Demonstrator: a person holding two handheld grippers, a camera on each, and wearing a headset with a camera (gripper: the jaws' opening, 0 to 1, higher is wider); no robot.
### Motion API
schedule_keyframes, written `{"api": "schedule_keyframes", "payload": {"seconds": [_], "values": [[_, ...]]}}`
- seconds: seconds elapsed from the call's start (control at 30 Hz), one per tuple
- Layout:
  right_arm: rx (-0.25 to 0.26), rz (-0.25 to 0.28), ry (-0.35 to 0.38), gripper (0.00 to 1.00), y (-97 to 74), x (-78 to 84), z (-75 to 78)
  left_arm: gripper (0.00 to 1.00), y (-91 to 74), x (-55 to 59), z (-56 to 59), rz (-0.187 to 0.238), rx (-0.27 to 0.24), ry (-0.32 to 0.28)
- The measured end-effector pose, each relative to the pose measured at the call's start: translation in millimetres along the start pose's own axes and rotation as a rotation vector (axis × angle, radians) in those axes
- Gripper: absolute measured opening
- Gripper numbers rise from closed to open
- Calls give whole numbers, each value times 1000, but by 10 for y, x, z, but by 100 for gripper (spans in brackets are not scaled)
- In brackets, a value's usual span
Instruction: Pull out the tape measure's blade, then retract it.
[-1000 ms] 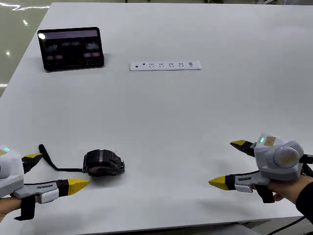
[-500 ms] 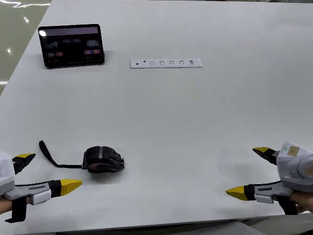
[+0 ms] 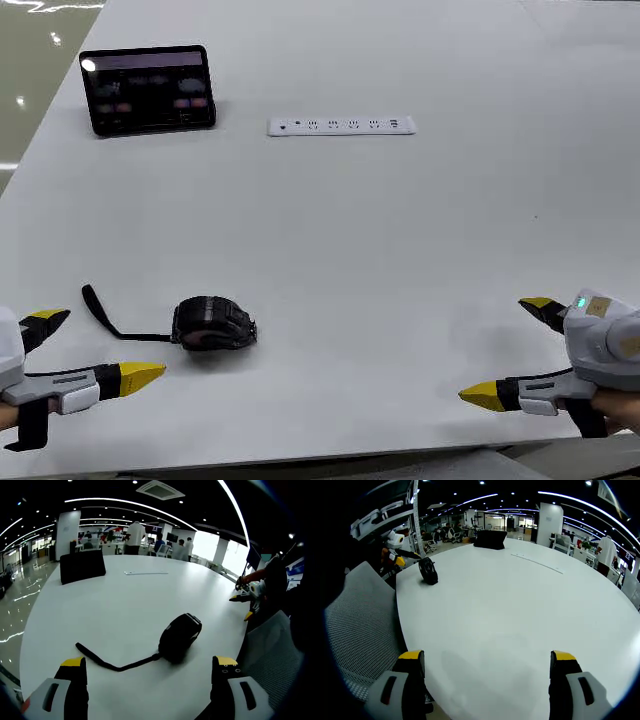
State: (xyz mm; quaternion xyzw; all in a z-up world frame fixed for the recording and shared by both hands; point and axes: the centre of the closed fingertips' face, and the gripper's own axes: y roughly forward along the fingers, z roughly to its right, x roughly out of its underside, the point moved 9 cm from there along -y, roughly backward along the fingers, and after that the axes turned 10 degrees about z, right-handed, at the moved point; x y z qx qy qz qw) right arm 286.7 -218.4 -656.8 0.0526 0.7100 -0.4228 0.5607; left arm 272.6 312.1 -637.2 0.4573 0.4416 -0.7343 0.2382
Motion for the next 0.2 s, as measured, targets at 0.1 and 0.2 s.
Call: {"api": "schedule_keyframes", "payload": {"seconds": [0.1, 0.2], "values": [[-2, -2, -4, 100, -4, -11, -11, 100, -9, -3, 2, 2, -1, 0], [1, -6, -1, 100, -14, -1, -9, 100, -14, -2, 3, 1, -1, -4]]}}
